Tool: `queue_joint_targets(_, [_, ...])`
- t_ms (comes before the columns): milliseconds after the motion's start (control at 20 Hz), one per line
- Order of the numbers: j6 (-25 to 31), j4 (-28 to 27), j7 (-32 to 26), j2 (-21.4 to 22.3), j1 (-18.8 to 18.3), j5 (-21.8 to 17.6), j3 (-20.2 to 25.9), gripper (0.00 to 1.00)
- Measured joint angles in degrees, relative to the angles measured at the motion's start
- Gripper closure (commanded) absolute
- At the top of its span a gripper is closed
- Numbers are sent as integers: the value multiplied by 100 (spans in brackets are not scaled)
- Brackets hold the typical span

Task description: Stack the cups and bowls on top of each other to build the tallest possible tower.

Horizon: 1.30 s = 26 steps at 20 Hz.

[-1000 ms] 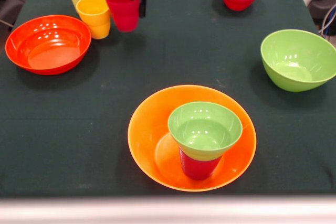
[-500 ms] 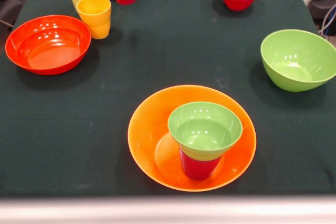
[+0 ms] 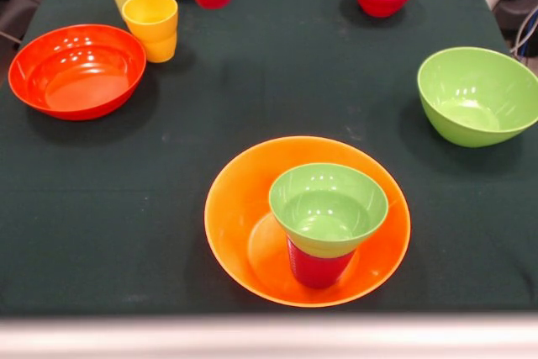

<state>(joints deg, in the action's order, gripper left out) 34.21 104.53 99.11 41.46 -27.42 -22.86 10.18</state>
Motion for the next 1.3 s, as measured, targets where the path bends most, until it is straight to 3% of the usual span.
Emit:
queue_joint_targets(450, [0,-321,0,-62,325,75,75,100])
queue_joint_targets(850, [-155,-419,0,-63,387,162,110,100])
queue_joint_targets(1300, [-816,-417,0,-87,387,152,103,100])
